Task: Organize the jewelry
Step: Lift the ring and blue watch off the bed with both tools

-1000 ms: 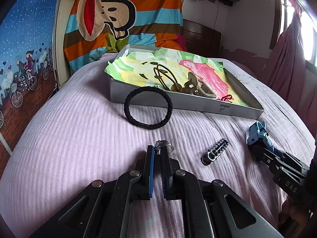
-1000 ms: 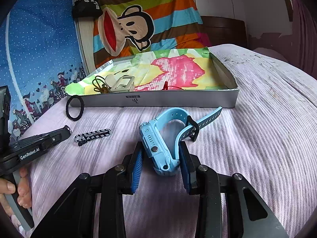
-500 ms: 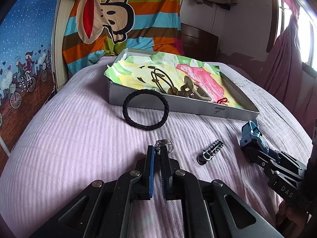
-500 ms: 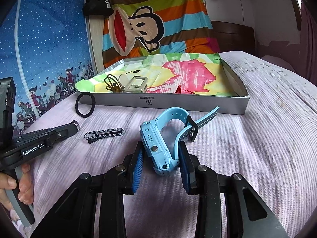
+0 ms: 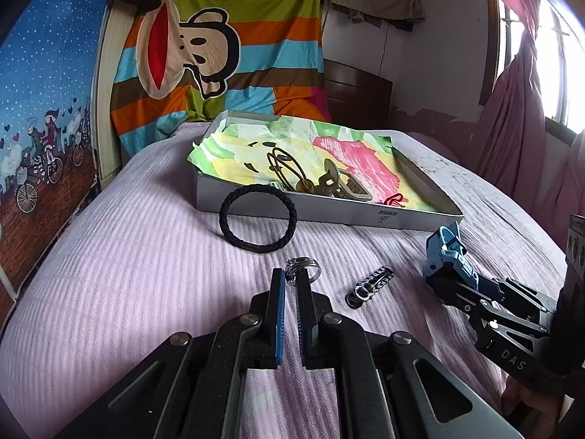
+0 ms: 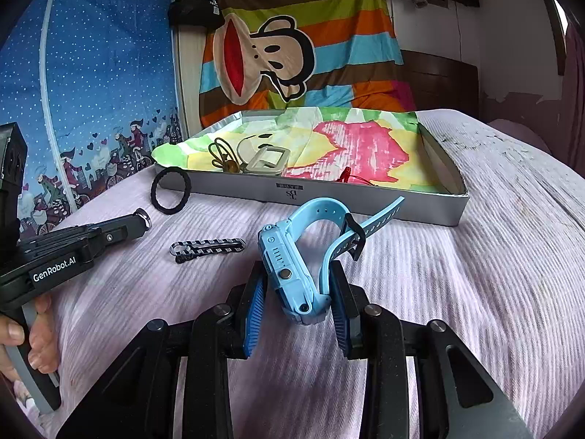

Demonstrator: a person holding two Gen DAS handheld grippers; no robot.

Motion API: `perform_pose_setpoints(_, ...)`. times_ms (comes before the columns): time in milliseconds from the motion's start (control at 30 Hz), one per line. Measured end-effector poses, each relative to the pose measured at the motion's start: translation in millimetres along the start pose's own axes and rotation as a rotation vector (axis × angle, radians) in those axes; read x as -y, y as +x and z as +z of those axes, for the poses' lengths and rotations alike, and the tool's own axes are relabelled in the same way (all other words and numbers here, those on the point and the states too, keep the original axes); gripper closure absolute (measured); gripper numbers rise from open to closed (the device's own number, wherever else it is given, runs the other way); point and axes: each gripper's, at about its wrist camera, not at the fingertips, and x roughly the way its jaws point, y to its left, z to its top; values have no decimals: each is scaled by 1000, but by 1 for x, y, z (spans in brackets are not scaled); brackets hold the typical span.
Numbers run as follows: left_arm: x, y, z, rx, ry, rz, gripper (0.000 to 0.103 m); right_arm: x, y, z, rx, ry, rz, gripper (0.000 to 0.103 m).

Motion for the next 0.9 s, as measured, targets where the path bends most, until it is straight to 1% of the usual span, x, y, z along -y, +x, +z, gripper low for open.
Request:
perform_pose_setpoints(467,10,-6,-1,33,52,-11,97,-2,-8,0,21,-1,6,73)
perform_pose_setpoints(900,14,-8,3,30,67,-13,97,-2,-19,5,59,7,26,73)
